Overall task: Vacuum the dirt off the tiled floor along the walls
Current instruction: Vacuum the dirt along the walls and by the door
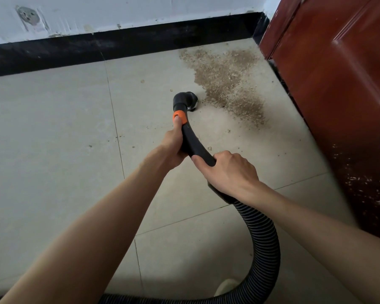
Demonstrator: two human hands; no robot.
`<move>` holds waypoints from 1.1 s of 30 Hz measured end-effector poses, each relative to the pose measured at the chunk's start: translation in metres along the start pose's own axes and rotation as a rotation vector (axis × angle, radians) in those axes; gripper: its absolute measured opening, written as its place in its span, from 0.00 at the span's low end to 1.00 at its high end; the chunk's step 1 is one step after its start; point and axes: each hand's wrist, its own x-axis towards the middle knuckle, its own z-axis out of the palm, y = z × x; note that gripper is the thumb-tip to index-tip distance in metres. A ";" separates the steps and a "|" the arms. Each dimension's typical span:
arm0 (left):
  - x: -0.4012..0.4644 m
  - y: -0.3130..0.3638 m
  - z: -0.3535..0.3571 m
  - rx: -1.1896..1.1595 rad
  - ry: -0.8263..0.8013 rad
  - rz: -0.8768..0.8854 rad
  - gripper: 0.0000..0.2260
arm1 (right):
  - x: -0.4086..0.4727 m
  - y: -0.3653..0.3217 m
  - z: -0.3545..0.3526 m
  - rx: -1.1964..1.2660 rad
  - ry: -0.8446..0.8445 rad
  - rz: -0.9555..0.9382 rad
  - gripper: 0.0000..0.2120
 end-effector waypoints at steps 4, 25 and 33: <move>0.010 0.004 0.017 0.035 -0.022 0.000 0.23 | 0.008 0.010 -0.004 0.007 0.011 0.029 0.28; 0.006 0.011 -0.035 0.071 -0.038 0.060 0.21 | 0.025 -0.021 0.004 0.091 -0.206 -0.118 0.24; -0.032 0.020 -0.115 -0.147 0.104 0.127 0.15 | 0.008 -0.082 0.025 0.030 -0.281 -0.335 0.26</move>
